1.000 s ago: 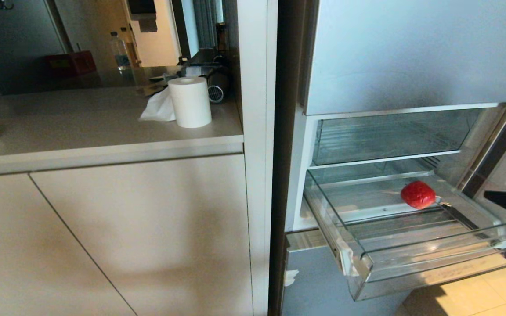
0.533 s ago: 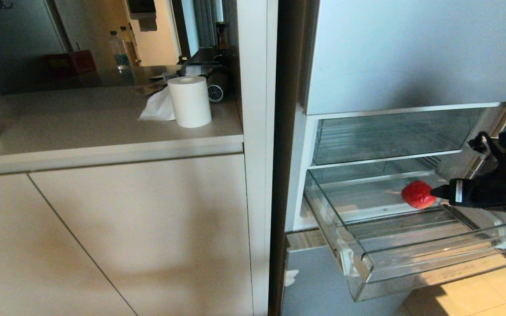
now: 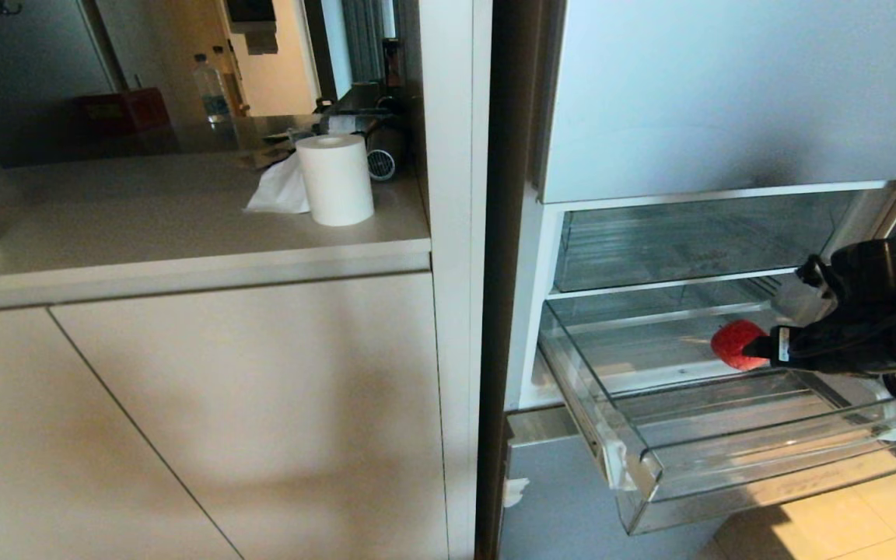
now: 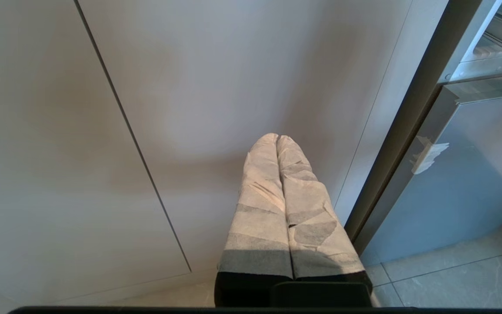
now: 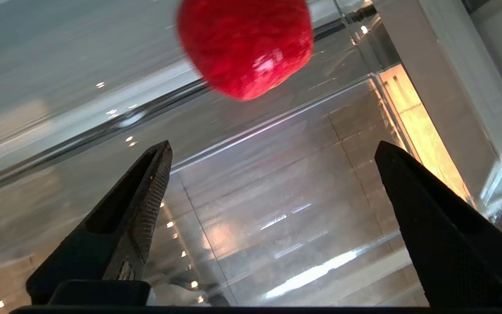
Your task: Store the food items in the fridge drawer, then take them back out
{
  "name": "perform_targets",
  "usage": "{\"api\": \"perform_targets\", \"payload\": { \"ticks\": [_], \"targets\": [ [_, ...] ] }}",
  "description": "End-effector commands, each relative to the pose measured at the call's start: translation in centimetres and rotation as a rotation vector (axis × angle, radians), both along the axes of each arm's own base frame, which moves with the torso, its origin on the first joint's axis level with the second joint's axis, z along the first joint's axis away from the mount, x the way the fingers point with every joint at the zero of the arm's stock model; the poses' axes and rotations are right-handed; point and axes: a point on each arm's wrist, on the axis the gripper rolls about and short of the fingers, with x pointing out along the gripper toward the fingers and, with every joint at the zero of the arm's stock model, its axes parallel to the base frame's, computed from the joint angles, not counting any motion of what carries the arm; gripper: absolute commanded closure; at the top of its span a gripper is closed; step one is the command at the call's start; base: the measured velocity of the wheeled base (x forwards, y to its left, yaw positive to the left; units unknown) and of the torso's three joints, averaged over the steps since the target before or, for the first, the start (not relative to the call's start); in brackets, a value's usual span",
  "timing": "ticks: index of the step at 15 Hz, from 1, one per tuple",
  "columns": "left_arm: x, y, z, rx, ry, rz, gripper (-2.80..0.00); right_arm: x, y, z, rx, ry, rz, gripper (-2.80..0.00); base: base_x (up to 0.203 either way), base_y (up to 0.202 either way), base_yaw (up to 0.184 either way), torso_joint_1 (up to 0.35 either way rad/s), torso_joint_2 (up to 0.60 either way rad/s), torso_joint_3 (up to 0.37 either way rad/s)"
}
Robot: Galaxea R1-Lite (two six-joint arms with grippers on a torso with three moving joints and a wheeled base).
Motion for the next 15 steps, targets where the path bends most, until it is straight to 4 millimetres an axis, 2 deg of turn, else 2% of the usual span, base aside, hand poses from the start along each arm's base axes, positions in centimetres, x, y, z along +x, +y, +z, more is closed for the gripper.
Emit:
{"api": "perform_targets", "payload": {
  "ticks": [1, 4, 9, 15],
  "targets": [
    [0.0, 0.0, 0.0, 0.000, 0.001, 0.001, 0.00, 1.5, -0.4, -1.3, 0.003, 0.020, -0.006, -2.80, 0.000, 0.000, 0.000, 0.000, 0.00, 0.000],
    [0.0, 0.0, 0.0, 0.000, 0.001, 0.001, 0.00, 2.9, -0.6, -1.1, 0.002, -0.004, 0.002, -2.80, 0.000, 0.000, 0.000, 0.000, 0.00, 0.000],
    [0.0, 0.0, 0.0, 0.000, 0.001, 0.001, 0.00, 5.0, -0.8, -3.3, 0.014, -0.056, 0.028, -2.80, 0.000, 0.000, 0.000, 0.000, 0.00, 0.000],
    [0.0, 0.0, 0.0, 0.000, 0.002, 0.001, 0.00, 6.6, -1.3, -4.9, 0.009, -0.105, 0.025, -2.80, 0.000, 0.000, 0.000, 0.000, 0.00, 0.000]
  ]
}}
